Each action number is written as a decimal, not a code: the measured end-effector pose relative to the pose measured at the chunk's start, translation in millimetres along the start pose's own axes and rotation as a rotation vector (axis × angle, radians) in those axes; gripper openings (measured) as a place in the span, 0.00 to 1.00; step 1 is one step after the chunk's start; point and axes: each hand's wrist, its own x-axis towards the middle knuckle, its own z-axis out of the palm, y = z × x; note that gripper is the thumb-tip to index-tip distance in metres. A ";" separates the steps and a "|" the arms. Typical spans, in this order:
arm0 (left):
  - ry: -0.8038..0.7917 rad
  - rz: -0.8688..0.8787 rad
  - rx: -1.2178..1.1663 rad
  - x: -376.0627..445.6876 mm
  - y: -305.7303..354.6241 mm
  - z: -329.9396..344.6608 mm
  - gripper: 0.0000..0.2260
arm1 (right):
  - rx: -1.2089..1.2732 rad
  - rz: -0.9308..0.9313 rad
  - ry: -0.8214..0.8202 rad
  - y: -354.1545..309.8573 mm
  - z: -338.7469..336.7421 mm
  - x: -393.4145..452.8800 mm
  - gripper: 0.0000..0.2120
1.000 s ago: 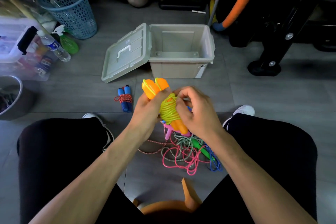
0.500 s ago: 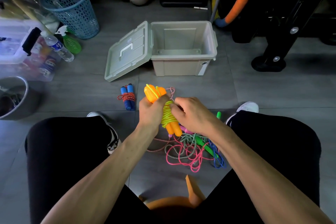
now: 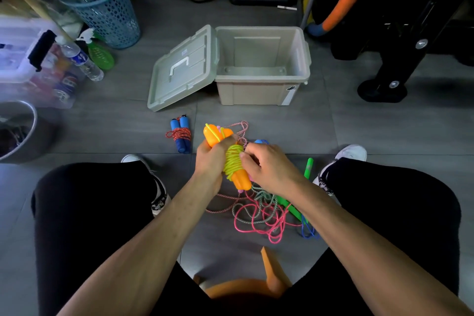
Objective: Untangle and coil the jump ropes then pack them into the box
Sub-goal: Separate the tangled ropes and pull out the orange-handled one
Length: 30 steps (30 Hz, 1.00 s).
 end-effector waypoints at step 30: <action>0.247 -0.268 0.419 332.6 -125.1 -128.9 0.19 | 0.045 0.572 -0.281 89.2 81.3 138.8 0.08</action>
